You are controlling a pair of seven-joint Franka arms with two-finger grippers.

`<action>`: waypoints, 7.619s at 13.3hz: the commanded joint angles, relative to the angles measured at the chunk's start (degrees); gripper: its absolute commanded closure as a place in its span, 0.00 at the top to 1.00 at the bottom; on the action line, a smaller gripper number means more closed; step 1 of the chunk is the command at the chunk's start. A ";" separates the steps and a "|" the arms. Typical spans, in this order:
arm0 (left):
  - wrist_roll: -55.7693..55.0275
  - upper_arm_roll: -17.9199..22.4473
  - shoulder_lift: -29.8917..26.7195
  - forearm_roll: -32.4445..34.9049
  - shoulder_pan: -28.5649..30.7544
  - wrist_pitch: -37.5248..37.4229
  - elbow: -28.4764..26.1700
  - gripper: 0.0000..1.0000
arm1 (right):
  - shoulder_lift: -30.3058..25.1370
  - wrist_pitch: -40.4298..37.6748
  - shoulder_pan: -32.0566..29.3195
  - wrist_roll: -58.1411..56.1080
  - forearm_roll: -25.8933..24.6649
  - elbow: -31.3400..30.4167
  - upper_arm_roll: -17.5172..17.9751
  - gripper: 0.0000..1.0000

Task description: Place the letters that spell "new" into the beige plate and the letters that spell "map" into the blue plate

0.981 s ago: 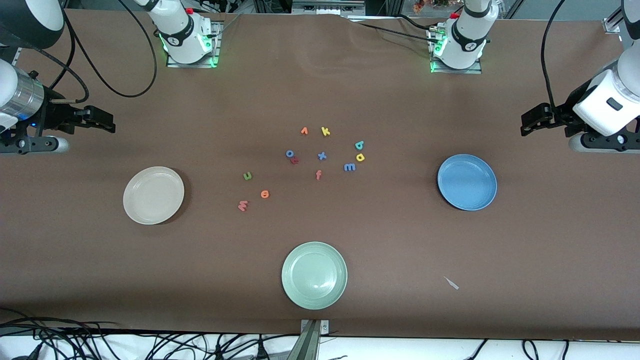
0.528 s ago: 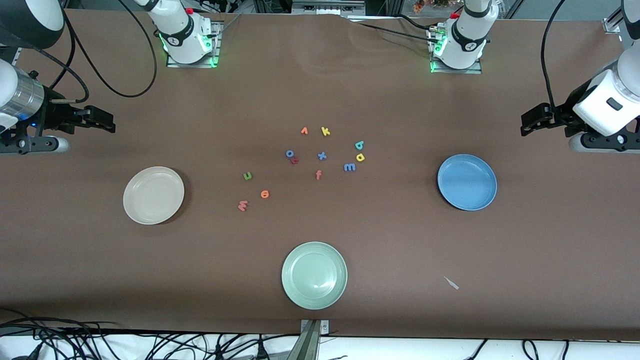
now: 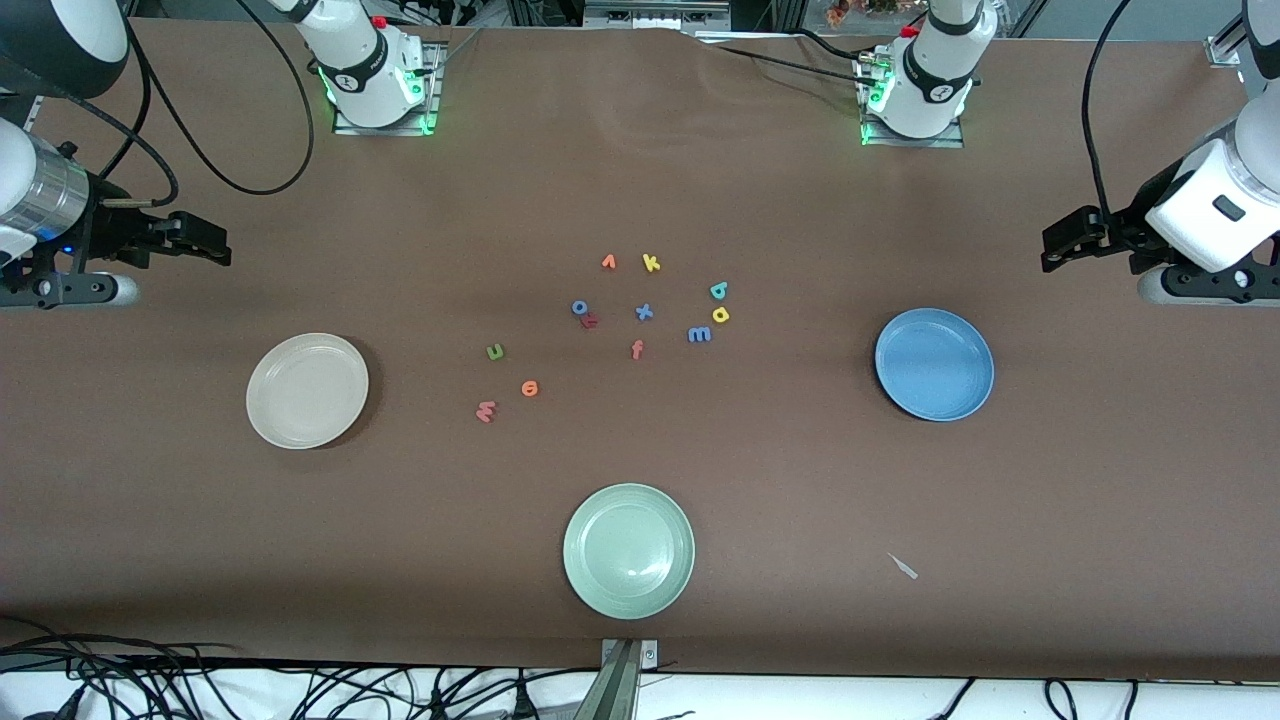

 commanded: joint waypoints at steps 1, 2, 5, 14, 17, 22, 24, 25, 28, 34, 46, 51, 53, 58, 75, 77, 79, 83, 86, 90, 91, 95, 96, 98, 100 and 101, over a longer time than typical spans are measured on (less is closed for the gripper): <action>-0.45 -0.10 -0.28 0.44 -0.17 -0.06 0.59 1.00 | -0.33 -0.33 -0.46 -0.88 1.03 -0.31 0.13 1.00; -0.45 -0.10 -0.28 0.44 -0.17 -0.06 0.59 1.00 | -0.33 -0.25 -0.46 -0.88 1.03 -0.31 0.13 1.00; -0.45 -0.10 -0.28 0.44 -0.17 -0.06 0.59 1.00 | -0.15 -0.33 -0.54 -0.88 1.03 -0.31 0.04 1.00; -0.45 -0.19 -0.28 0.44 -0.26 -0.06 0.59 1.00 | 0.02 -0.69 -0.46 -1.14 0.95 -0.23 0.13 1.00; -0.45 -0.19 -0.28 0.44 -0.17 -0.06 0.59 1.00 | 0.37 -0.60 -0.54 -1.93 0.94 0.30 0.13 1.00; -0.45 -0.19 -0.28 0.44 -0.17 -0.06 0.59 1.00 | 1.08 -0.68 -0.46 -4.31 0.94 0.30 0.13 1.00; -0.45 -0.19 -0.28 0.44 -0.26 -0.14 0.59 1.00 | 2.47 -0.68 0.07 -4.40 0.51 0.48 0.48 1.00; -0.45 -0.19 -0.28 0.44 -0.17 -0.14 0.59 1.00 | 2.83 -0.68 0.07 -4.22 0.77 0.48 0.57 1.00; -0.45 -0.19 -0.28 0.44 -0.26 -0.14 0.59 1.00 | 2.83 -0.68 0.07 -3.87 0.94 0.48 0.57 1.00; -0.45 -0.19 -0.28 0.44 -0.17 -0.14 0.59 1.00 | 5.11 -0.34 3.58 4.10 0.94 0.30 0.83 1.00; -0.37 -0.28 0.33 0.26 -0.61 -0.15 1.38 1.00 | 16.97 14.77 13.78 23.54 2.61 0.04 0.83 1.00; 0.42 0.07 -0.10 0.09 0.18 -0.85 1.29 1.00 | 23.04 22.94 15.89 31.36 3.06 0.21 0.83 1.00; 0.34 -0.01 -0.63 -0.35 0.09 -4.86 1.29 1.00 | 25.06 25.58 16.07 34.26 3.05 0.30 0.83 1.00; 0.34 -0.62 -0.63 -0.53 -0.43 -5.07 1.29 1.00 | 30.16 32.96 18.70 41.13 2.61 0.39 0.74 1.00; 11.39 -3.44 15.35 -2.72 -7.01 -2.43 2.61 1.00 | 38.17 43.08 19.93 41.75 2.88 0.39 0.74 0.98; 11.85 -3.44 17.73 -2.64 -10.43 1.42 2.09 1.00 | 38.52 43.08 19.93 41.83 2.97 0.39 0.74 0.90; 12.20 -3.53 20.97 -2.55 -15.62 5.81 2.08 1.00 | 38.60 43.17 19.93 41.92 2.97 0.39 0.74 0.83; 20.34 -4.05 26.95 -2.73 -21.17 17.50 1.38 1.00 | 39.40 43.17 19.85 41.92 3.67 0.48 0.66 0.70; 26.07 -5.98 28.54 -2.46 -21.35 23.22 -2.38 1.00 | 39.40 43.17 19.85 41.92 3.67 0.48 0.66 0.53; 28.20 -7.04 28.72 -1.76 -23.98 35.67 -11.52 1.00 | 39.57 43.17 19.93 41.83 3.58 0.56 0.66 0.23; 28.46 -6.96 28.98 -1.67 -25.03 39.72 -13.72 1.00 | 39.57 43.17 19.93 41.83 3.58 0.48 0.66 0.22; 28.37 -6.96 31.71 9.55 -28.46 46.26 -15.85 1.00 | 39.57 43.17 19.93 41.75 3.49 0.57 0.66 0.12; 28.37 -7.04 32.06 10.36 -28.90 46.35 -15.76 1.00 | 39.57 43.17 19.93 41.83 3.58 0.91 0.66 0.11; 28.37 -6.96 32.85 10.55 -29.78 47.40 -15.32 1.00 | 39.57 42.56 19.93 41.31 3.41 2.14 0.66 0.10; 28.37 -6.96 34.43 13.95 -30.40 50.11 -15.05 1.00 | 39.13 41.77 19.59 40.52 2.62 3.11 0.39 0.08; 28.37 -7.04 34.78 15.45 -30.32 50.56 -15.06 1.00 | 38.87 40.03 19.50 39.82 2.53 3.46 0.31 0.08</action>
